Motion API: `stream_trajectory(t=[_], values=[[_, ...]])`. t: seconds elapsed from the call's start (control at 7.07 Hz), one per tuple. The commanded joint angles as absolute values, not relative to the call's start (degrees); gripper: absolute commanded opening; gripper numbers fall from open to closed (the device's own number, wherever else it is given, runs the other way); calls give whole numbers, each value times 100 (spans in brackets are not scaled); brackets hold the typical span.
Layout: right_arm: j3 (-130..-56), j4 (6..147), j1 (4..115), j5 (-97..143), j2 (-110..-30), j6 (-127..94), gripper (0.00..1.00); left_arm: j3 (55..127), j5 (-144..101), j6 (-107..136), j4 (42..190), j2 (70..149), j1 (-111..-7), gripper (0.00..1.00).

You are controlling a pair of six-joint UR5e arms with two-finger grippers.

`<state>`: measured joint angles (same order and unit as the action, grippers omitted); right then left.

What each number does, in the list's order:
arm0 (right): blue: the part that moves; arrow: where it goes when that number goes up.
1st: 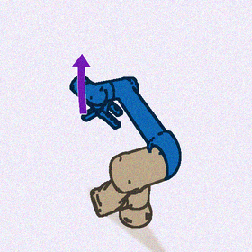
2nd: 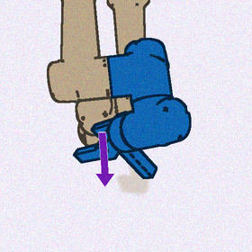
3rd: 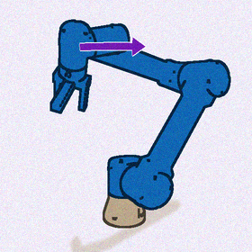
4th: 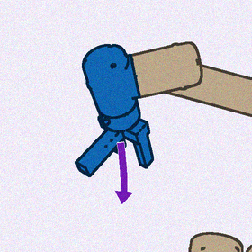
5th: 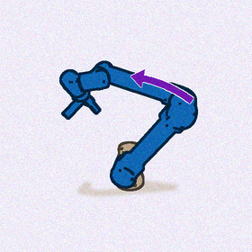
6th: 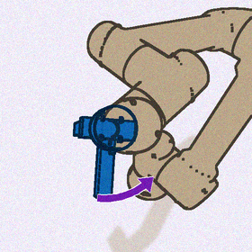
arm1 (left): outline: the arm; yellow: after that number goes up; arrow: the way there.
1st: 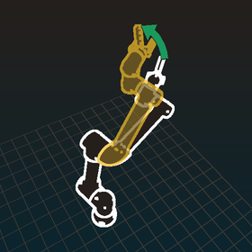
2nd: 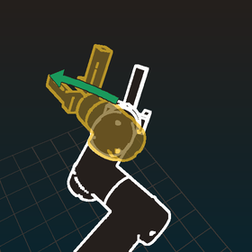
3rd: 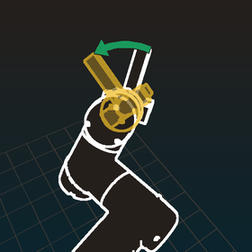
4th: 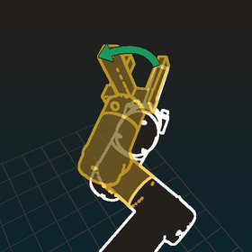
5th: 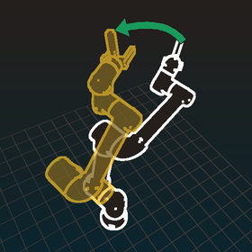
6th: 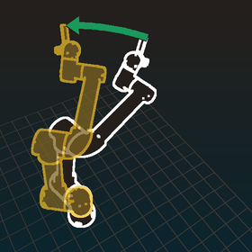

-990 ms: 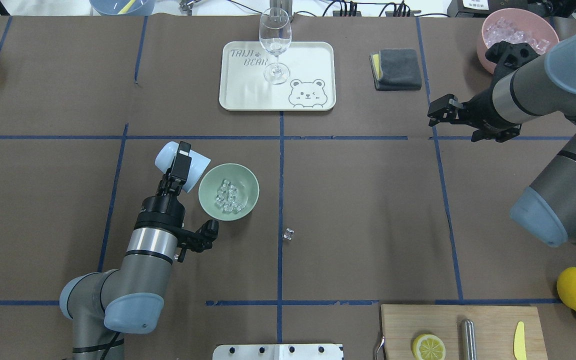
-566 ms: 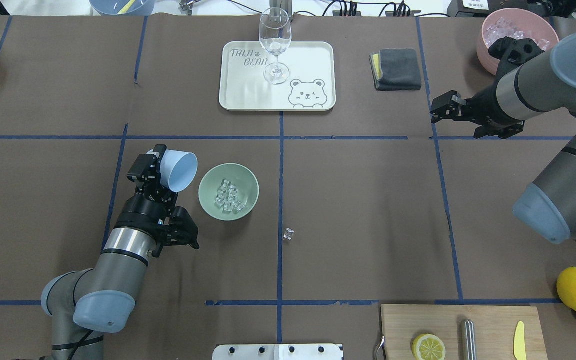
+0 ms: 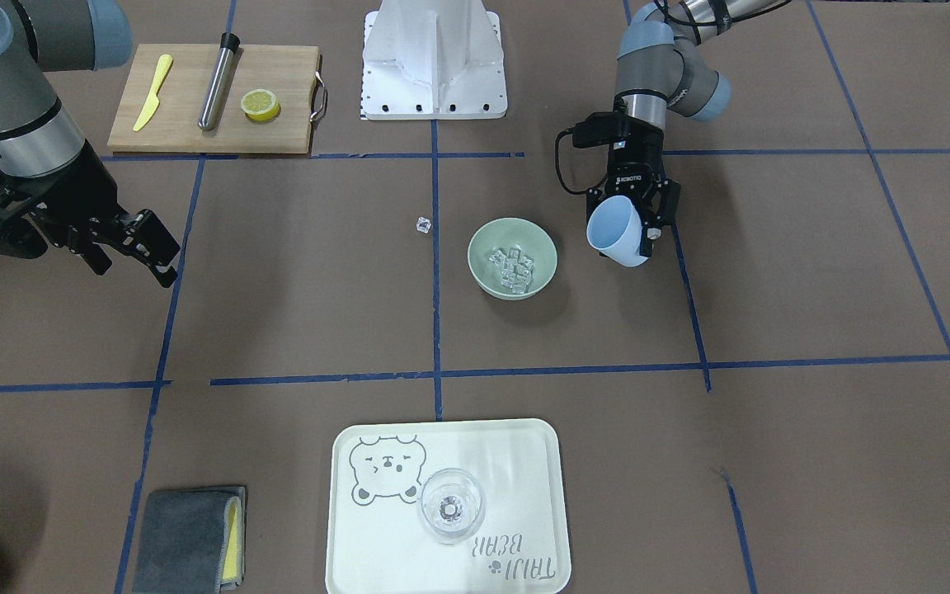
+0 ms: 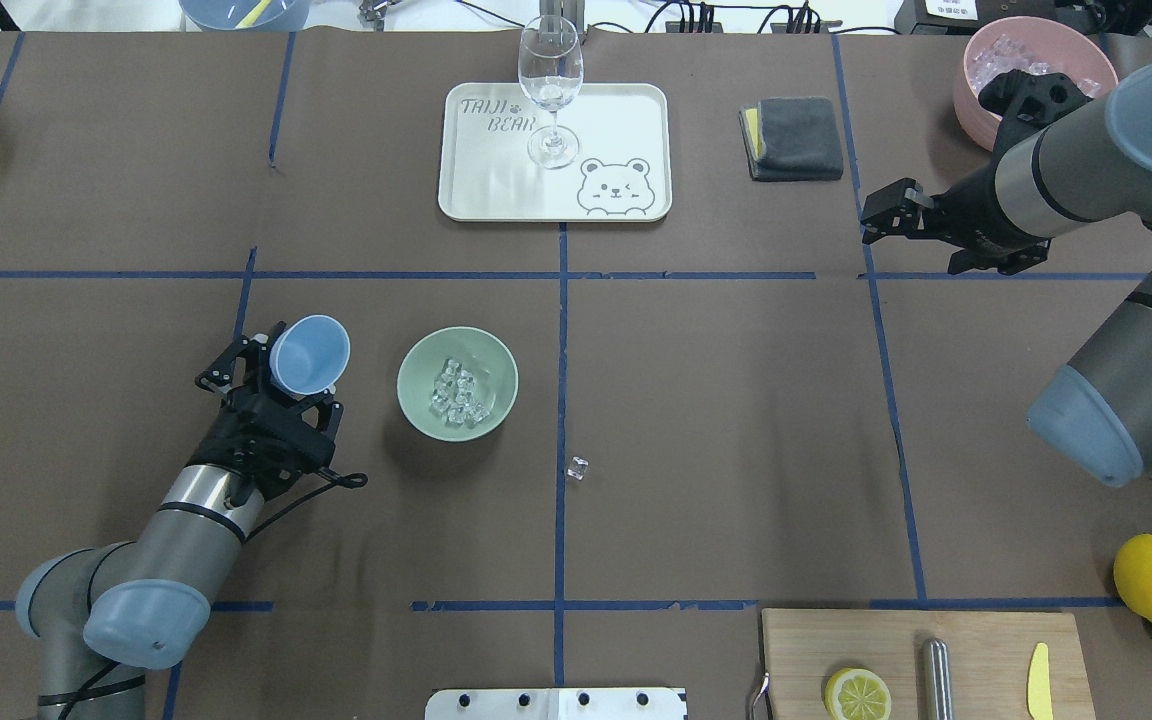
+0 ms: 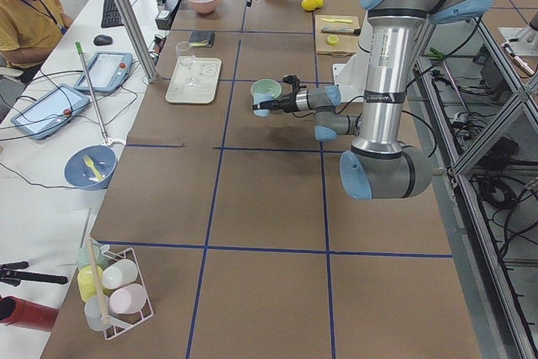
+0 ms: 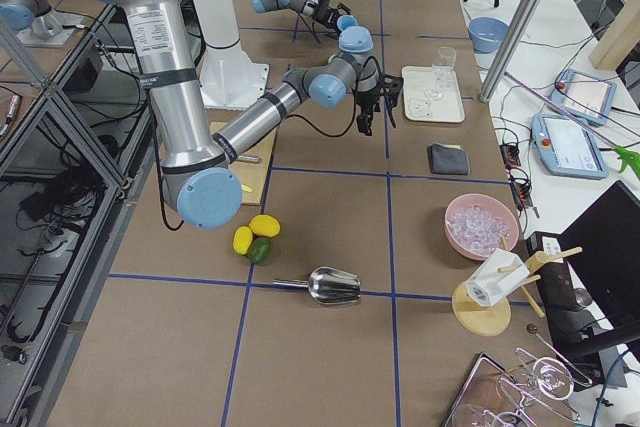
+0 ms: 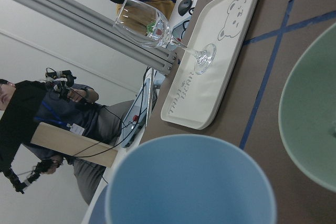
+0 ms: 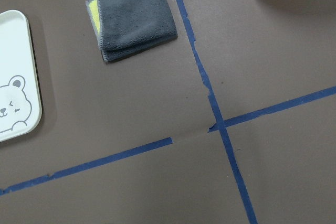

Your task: Pour ice into bowl

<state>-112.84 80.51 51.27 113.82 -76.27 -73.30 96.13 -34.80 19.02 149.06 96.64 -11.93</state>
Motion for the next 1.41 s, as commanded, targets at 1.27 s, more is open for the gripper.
stream_trajectory(t=[1.27], values=[[-11285, 8508, 5897, 11751, -7822, -6108, 100, 8754, -2515, 8859, 14977, 7602, -1354, 0]])
